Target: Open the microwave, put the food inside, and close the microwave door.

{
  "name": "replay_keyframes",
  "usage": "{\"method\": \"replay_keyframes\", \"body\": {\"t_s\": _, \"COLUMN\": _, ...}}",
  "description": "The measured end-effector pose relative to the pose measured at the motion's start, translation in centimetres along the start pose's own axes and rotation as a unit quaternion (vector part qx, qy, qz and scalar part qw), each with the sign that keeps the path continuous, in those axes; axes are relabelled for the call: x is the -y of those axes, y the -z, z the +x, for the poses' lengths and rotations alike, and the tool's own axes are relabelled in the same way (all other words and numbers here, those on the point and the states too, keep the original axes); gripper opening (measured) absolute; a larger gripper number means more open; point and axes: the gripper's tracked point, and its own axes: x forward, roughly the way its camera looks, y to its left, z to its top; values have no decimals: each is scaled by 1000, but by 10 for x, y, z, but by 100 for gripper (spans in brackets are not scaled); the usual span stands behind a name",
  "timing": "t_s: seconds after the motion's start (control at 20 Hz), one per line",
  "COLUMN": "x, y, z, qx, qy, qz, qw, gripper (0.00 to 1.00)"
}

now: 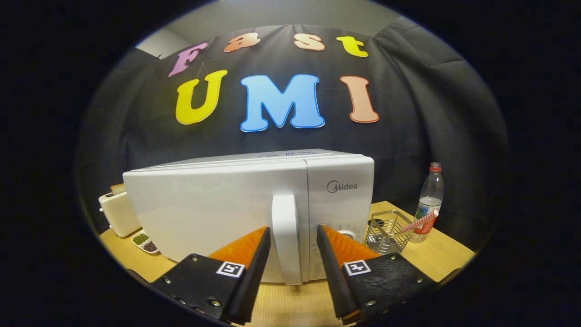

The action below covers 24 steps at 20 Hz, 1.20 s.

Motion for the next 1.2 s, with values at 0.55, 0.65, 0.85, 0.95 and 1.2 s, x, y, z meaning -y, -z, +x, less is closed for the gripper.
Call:
{"method": "replay_keyframes", "body": {"t_s": 0.55, "x": -10, "y": 3, "z": -6, "qx": -8, "qy": 8, "qz": -10, "qw": 1000, "gripper": 15}}
{"method": "replay_keyframes", "body": {"t_s": 0.65, "x": -9, "y": 3, "z": -9, "qx": -11, "qy": 2, "qz": 16, "qw": 1000, "gripper": 16}}
{"method": "replay_keyframes", "body": {"t_s": 0.85, "x": -15, "y": 6, "z": -31, "qx": -1, "qy": 2, "qz": 6, "qw": 1000, "gripper": 16}}
{"method": "replay_keyframes", "body": {"t_s": 0.95, "x": -18, "y": 9, "z": -50, "qx": 5, "qy": -11, "qz": -10, "qw": 1000, "gripper": 15}}
{"method": "replay_keyframes", "body": {"t_s": 1.2, "x": -41, "y": 18, "z": -112, "qx": 10, "qy": -63, "qz": -22, "qw": 998, "gripper": 15}}
